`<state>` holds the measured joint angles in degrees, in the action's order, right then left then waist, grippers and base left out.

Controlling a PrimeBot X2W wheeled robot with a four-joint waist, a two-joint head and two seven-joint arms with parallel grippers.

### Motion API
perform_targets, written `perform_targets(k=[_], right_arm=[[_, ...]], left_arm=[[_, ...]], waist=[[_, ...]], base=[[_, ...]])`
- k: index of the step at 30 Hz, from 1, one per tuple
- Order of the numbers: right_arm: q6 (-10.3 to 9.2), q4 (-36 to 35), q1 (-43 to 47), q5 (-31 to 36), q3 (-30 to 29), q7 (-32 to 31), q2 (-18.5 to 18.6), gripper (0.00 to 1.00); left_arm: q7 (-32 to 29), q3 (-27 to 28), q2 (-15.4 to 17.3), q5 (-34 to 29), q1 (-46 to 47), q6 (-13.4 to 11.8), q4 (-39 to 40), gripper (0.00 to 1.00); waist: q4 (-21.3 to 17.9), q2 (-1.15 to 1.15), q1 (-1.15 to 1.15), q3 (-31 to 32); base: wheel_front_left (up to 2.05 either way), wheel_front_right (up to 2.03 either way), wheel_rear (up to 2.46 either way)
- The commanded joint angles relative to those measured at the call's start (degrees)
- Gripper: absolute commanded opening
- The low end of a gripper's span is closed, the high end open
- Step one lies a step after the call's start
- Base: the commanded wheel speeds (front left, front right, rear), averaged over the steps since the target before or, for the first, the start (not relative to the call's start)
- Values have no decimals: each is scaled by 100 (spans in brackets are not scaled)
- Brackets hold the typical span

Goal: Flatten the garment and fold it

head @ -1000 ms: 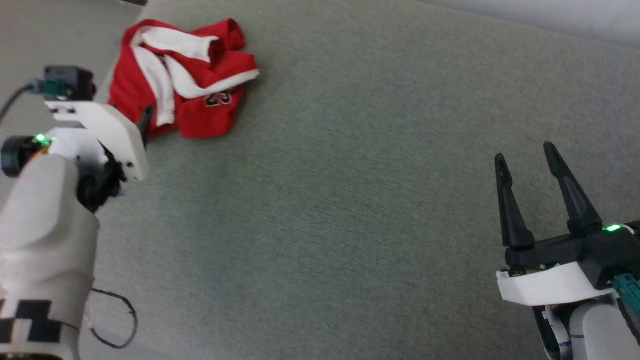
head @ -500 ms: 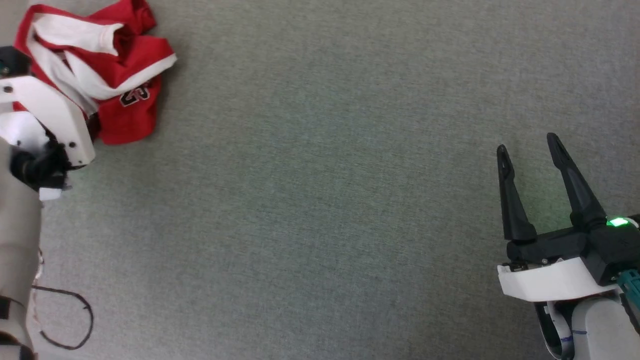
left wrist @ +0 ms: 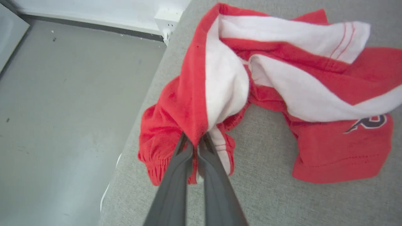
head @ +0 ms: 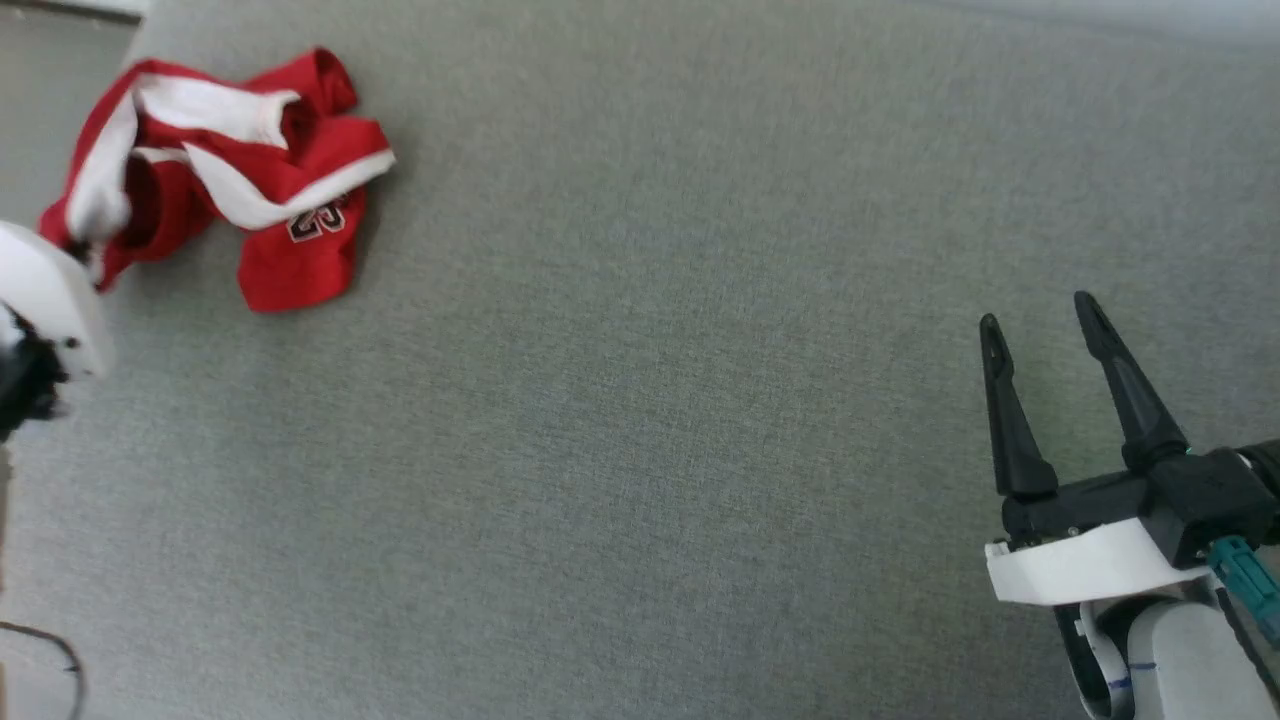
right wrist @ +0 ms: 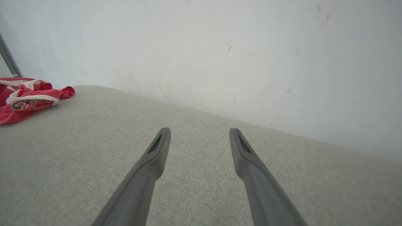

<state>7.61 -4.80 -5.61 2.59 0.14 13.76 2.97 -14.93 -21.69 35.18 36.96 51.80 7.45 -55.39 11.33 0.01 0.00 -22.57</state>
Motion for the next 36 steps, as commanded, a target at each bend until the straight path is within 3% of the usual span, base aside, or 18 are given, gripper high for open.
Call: perform_targets(k=[1, 8, 13, 21, 28, 32, 36], right_arm=[[-12, 54, 33, -63, -8, 40, -6, 100], [-12, 360, 252, -388, -81, 97, -8, 100], [-12, 492, 410, -534, -162, 115, -9, 100], [-12, 503, 479, -660, -191, 122, -9, 100], [-12, 435, 421, -709, -262, 123, -9, 100], [-12, 366, 423, -704, -342, 123, -9, 100], [-12, 334, 438, -683, -457, 123, -9, 100]], left_arm=[[188, -26, 65, -83, 52, 3, 24, 0], [1541, -266, 365, -327, 285, 3, 525, 0], [2169, -460, 262, -521, 593, 2, 1092, 0], [2496, -763, -259, -793, 946, -111, 2351, 0], [2609, -905, -1064, -603, 837, -351, 3372, 0], [2633, -1260, -1455, -596, 244, -465, 3814, 0], [2467, -1985, -1635, -628, -841, -369, 3825, 0]], waist=[[9, -1, 0, 552], [-177, -1, 0, 1444], [-363, -1, 0, 1897], [-947, -1, 0, 2118], [-1606, -1, 0, 1919], [-1806, -1, 0, 1726], [-1863, -1, 0, 1585]], base=[[0, 0, 0], [0, 0, 0], [0, 0, 0], [0, 0, 0], [0, 0, 0], [0, 0, 0], [0, 0, 0]])
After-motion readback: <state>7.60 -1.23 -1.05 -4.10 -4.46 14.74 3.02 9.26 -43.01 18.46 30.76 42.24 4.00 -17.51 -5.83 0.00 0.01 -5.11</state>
